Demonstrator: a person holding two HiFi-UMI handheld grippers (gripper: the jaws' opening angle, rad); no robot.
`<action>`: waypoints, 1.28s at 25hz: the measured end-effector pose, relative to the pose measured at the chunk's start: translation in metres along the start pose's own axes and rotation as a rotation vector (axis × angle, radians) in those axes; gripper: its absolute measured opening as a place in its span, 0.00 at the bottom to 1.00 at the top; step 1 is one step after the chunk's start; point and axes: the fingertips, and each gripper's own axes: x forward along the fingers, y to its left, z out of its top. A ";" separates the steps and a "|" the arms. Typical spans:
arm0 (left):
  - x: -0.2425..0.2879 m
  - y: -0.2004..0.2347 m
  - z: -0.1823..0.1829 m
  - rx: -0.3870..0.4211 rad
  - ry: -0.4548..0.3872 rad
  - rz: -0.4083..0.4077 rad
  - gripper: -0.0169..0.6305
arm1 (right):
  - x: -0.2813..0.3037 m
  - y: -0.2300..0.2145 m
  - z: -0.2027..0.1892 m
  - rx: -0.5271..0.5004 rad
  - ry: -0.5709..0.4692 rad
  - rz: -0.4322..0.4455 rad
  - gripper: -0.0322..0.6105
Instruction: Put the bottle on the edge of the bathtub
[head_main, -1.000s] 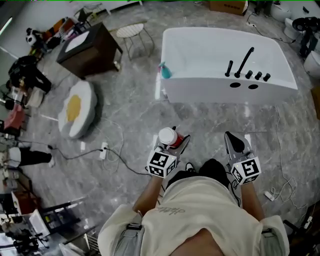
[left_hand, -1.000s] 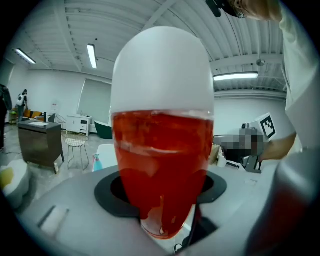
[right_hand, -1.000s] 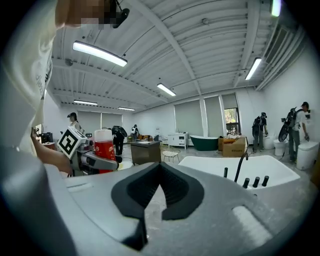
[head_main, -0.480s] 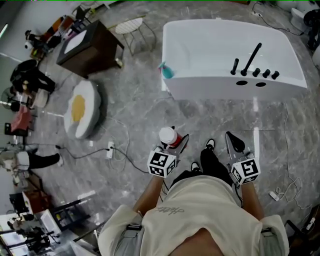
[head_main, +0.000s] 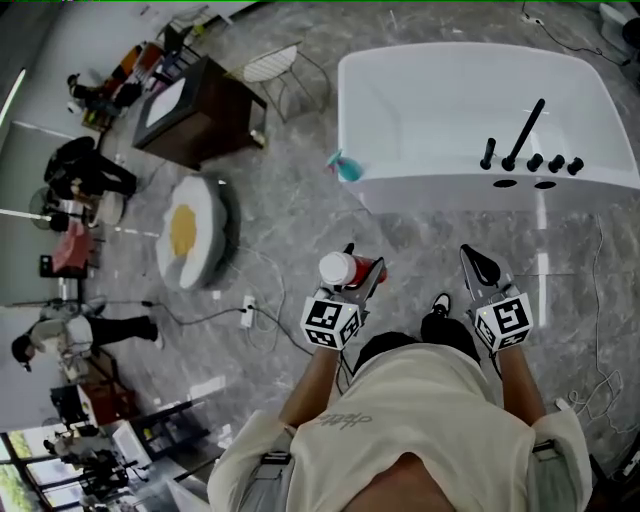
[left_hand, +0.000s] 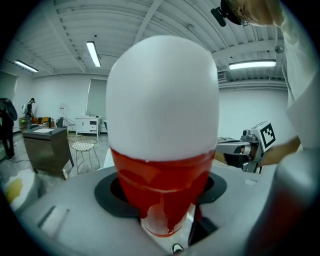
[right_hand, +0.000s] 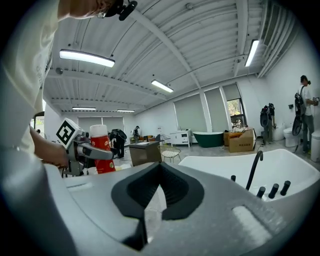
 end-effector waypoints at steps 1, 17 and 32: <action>0.004 0.002 0.002 -0.006 -0.001 0.010 0.49 | 0.005 -0.003 -0.002 0.000 0.014 0.012 0.05; 0.071 0.056 -0.013 0.017 0.032 -0.031 0.49 | 0.095 -0.014 0.007 -0.018 0.097 0.026 0.05; 0.194 0.128 -0.031 0.010 0.074 -0.120 0.49 | 0.155 -0.041 0.021 -0.005 0.196 -0.063 0.05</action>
